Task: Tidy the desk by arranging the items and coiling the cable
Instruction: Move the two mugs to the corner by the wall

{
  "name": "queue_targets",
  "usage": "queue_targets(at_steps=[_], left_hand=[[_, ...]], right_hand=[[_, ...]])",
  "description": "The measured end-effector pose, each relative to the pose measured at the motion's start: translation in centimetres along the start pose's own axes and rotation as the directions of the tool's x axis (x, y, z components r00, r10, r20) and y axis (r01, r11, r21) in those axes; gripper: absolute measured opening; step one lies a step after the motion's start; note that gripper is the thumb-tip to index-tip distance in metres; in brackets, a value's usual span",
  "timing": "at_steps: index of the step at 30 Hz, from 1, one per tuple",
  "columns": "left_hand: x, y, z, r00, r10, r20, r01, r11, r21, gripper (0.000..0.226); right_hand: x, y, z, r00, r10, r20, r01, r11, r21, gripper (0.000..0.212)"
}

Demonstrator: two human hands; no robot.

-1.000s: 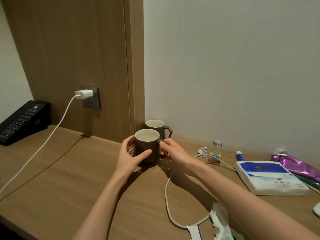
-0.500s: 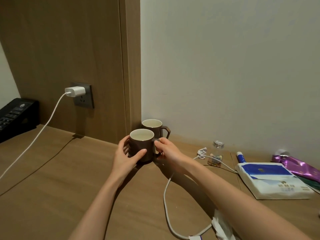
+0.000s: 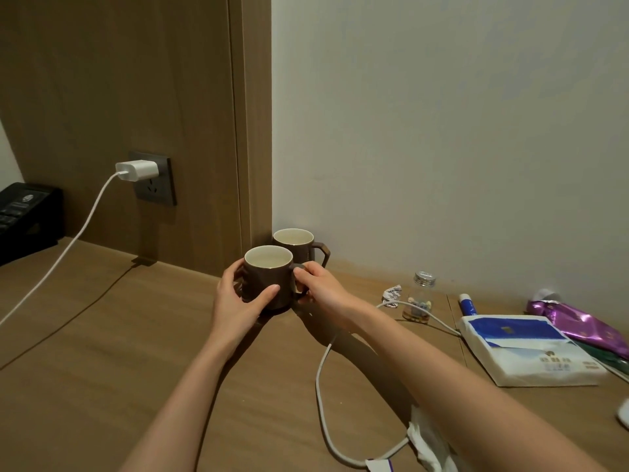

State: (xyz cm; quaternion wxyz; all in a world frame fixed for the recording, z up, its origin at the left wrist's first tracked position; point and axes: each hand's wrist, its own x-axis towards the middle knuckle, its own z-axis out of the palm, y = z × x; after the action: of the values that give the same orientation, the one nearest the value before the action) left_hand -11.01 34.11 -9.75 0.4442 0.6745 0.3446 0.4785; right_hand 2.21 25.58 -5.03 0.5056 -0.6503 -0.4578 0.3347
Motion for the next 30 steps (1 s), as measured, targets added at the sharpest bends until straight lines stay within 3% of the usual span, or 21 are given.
queue_targets(at_steps=[5,8,12,16,24,27,30], left_hand=[[-0.4,0.3,0.0,1.0,-0.009,0.01,0.009,1.0,0.012,0.077],[-1.6,1.4,0.0,0.999,0.027,-0.028,-0.023,0.992,0.127,0.086],[-3.5,3.6,0.0,0.967,0.248,-0.065,-0.214,0.921,0.325,0.075],[-6.0,6.7,1.0,0.909,0.412,-0.067,-0.375,0.876,0.302,0.049],[-11.5,11.9,6.1,0.86,0.492,0.137,-0.507,0.854,0.117,0.031],[-13.0,12.7,8.2,0.85,0.455,0.265,-0.495,0.863,0.104,0.033],[-14.4,13.0,10.5,0.831,0.4,0.387,-0.476,0.871,0.121,0.033]], right_hand=[[-0.7,-0.4,-0.2,1.0,0.014,-0.023,-0.015,0.998,-0.061,0.025],[-2.1,-1.1,-1.2,0.999,0.003,-0.053,-0.006,0.998,-0.065,0.025],[-5.6,-2.6,-4.1,0.996,-0.071,-0.053,0.061,0.983,-0.173,0.034],[-10.2,-3.7,-7.4,0.981,-0.19,-0.043,0.167,0.936,-0.311,0.029],[-19.8,-2.4,-14.5,0.937,-0.307,-0.164,0.177,0.826,-0.535,0.02],[-22.3,-0.3,-17.1,0.937,-0.294,-0.188,0.104,0.75,-0.653,0.02],[-23.8,2.4,-19.6,0.942,-0.253,-0.219,-0.021,0.609,-0.793,0.025]])
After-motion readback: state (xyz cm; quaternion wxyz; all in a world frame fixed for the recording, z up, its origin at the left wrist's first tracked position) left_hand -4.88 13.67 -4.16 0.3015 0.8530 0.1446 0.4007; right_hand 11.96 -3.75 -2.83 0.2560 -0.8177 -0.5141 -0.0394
